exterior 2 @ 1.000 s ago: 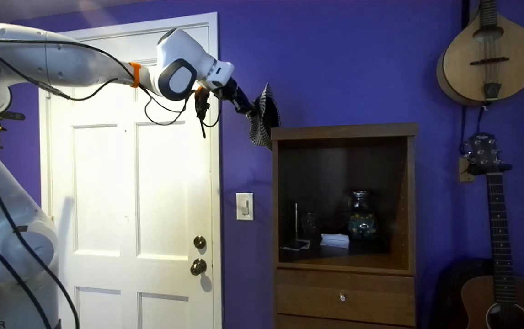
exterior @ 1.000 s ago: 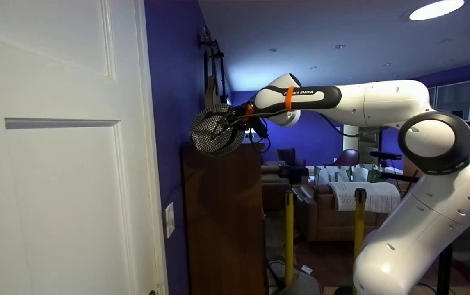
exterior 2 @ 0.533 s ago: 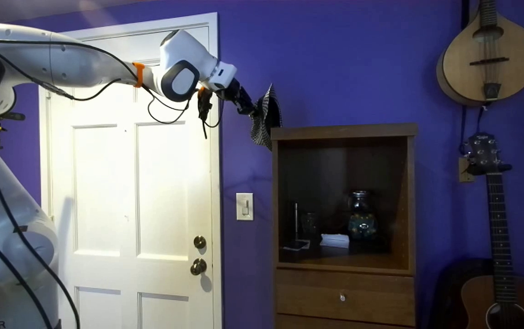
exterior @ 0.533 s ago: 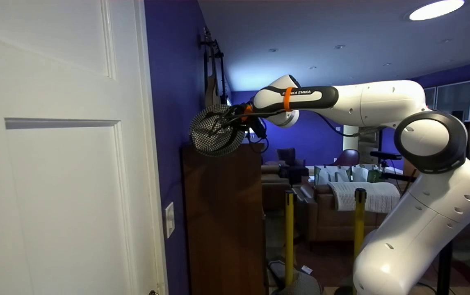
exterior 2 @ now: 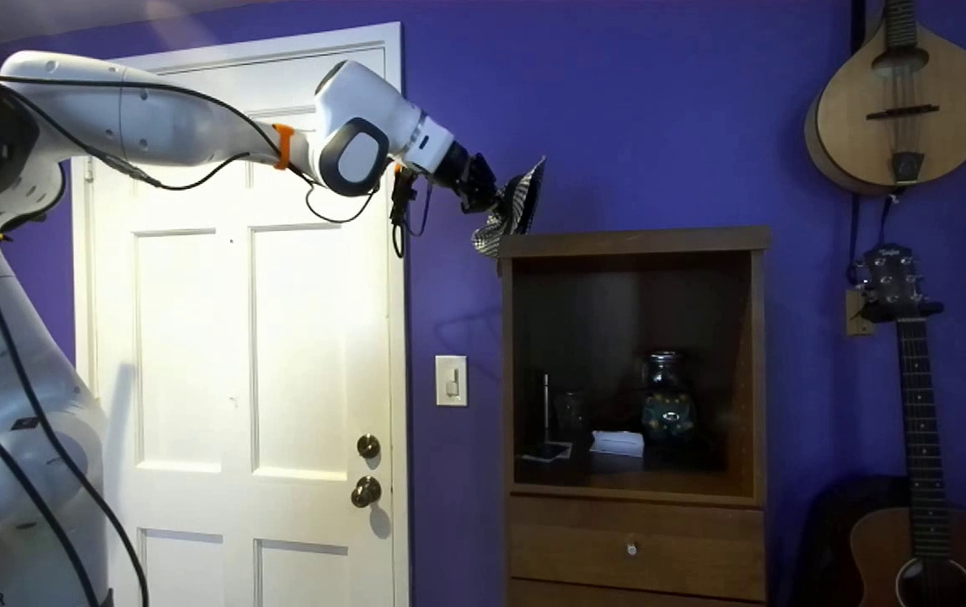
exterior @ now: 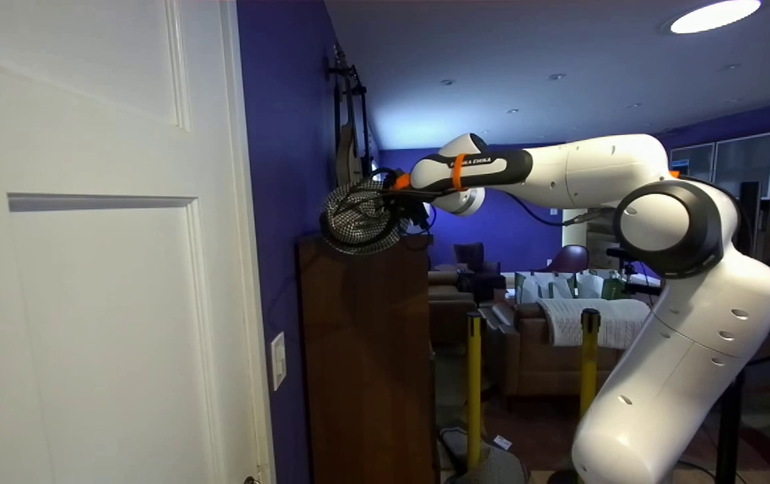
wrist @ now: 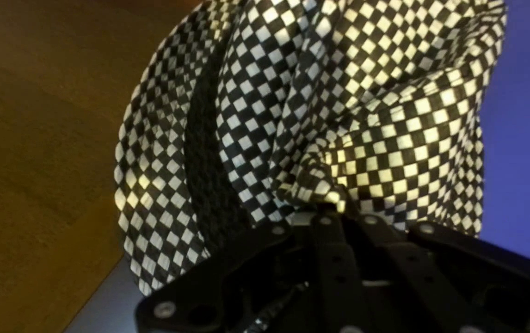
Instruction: Pick up the hat from the door and put it on top of the brown chest of drawers
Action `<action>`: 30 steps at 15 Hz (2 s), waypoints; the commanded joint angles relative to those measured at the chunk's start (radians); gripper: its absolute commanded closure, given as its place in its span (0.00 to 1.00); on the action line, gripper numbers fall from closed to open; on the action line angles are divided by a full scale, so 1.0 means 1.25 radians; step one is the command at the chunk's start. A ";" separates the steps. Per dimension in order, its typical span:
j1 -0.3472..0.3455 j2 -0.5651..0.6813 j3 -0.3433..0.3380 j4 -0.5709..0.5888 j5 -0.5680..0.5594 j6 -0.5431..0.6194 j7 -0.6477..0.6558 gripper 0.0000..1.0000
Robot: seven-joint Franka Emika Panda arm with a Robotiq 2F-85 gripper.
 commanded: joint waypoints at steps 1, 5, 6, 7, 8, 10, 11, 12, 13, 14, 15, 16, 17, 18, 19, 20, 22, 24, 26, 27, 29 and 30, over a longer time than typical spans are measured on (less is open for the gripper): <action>-0.049 0.061 0.024 0.053 0.002 0.042 0.146 0.99; -0.087 0.091 0.045 0.075 -0.007 0.093 0.295 0.99; -0.101 0.100 0.052 0.082 -0.017 0.104 0.329 0.99; -0.117 0.107 0.060 0.086 -0.030 0.107 0.360 0.99; -0.136 0.113 0.071 0.088 -0.048 0.104 0.388 0.99; -0.176 0.125 0.094 0.093 -0.093 0.096 0.444 0.99; -0.190 0.130 0.102 0.095 -0.109 0.093 0.468 0.99; -0.193 0.132 0.105 0.096 -0.116 0.090 0.476 0.99; -0.198 0.137 0.110 0.099 -0.125 0.087 0.488 0.99; -0.197 0.139 0.110 0.102 -0.127 0.084 0.488 0.99; -0.201 0.142 0.113 0.106 -0.134 0.082 0.496 0.98; -0.200 0.143 0.114 0.111 -0.134 0.078 0.496 0.71; -0.195 0.139 0.113 0.114 -0.128 0.078 0.489 0.71; -0.187 0.131 0.111 0.115 -0.118 0.074 0.480 0.64; -0.185 0.121 0.113 0.115 -0.119 0.070 0.477 0.58; -0.181 0.117 0.113 0.119 -0.115 0.065 0.469 0.52; -0.163 0.110 0.107 0.138 -0.099 0.034 0.437 0.38; -0.142 0.108 0.099 0.161 -0.087 0.007 0.399 0.23; -0.076 0.104 0.050 0.187 -0.100 -0.042 0.377 0.09; -0.060 0.100 0.041 0.198 -0.100 -0.069 0.360 0.03; -0.021 0.091 0.019 0.220 -0.104 -0.129 0.316 0.00; -0.003 0.087 0.010 0.231 -0.105 -0.159 0.287 0.00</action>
